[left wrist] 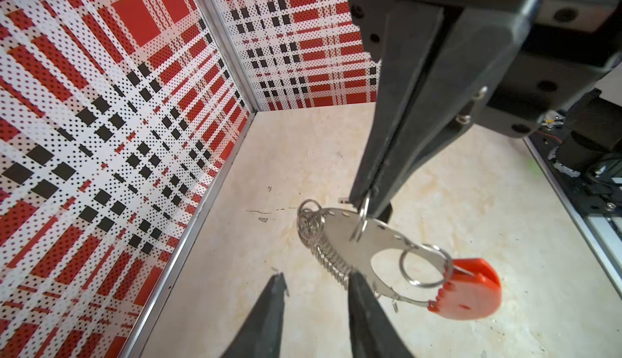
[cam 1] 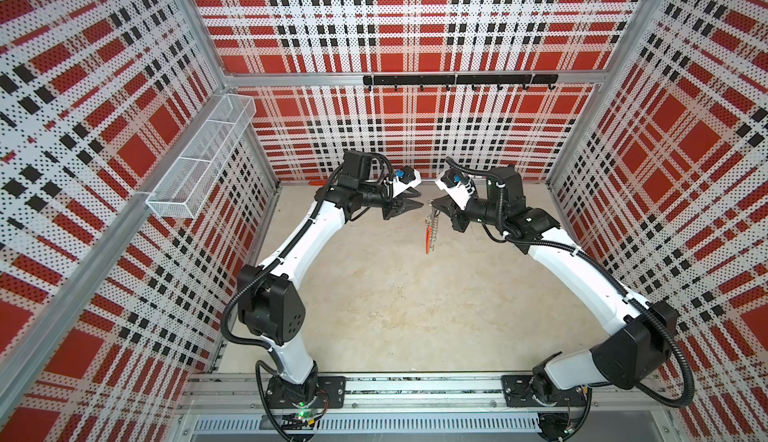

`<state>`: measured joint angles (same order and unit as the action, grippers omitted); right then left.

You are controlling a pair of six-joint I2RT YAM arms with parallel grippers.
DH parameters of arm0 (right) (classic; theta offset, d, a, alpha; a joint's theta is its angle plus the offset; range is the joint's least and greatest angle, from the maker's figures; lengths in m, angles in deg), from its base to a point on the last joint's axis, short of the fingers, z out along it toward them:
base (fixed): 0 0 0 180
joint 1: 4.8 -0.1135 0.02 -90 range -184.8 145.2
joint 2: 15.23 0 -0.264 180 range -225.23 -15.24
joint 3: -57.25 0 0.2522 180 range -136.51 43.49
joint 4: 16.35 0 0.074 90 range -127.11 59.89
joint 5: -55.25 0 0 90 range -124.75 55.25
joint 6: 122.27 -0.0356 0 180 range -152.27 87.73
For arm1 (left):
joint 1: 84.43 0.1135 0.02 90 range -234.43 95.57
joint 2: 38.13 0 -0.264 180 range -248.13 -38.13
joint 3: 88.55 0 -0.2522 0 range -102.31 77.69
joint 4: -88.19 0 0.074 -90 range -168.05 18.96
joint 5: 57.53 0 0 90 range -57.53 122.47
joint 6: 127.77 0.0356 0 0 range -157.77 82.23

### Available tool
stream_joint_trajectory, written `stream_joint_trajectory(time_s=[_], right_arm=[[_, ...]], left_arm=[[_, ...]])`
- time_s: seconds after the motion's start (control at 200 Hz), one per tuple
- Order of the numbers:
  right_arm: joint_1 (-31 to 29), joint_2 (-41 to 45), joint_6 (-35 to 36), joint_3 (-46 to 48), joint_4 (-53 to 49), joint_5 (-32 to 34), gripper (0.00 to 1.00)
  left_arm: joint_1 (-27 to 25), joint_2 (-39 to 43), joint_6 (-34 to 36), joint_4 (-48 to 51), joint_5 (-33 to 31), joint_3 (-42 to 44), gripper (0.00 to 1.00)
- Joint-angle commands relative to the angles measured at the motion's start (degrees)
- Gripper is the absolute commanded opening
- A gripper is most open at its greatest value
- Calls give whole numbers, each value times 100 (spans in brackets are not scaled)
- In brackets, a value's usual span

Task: Put the keys on the keyring

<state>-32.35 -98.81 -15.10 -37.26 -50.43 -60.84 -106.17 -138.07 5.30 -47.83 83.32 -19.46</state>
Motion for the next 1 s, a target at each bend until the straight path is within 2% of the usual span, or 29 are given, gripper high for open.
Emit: stream_joint_trajectory(time_s=[0.0,0.135,0.306,0.591,0.712,0.822,0.997], right_arm=[[-58,-35,172,-178,78,-63,0],[-91,-71,131,-169,127,-58,0],[-112,-21,-53,-81,355,-230,0],[-119,6,-56,-155,283,-298,0],[-143,-7,-65,-150,284,-320,0],[-156,-10,-73,-142,289,-320,0],[-154,50,-108,-40,394,-287,0]], left_arm=[[-49,-17,247,362,375,-309,36],[-74,-25,201,354,614,-360,37],[-136,-111,118,356,569,-389,30],[-199,-180,85,353,531,-415,28],[-221,-209,71,353,552,-479,17],[-234,-245,48,353,580,-507,0],[-234,-237,65,363,660,-448,0]])
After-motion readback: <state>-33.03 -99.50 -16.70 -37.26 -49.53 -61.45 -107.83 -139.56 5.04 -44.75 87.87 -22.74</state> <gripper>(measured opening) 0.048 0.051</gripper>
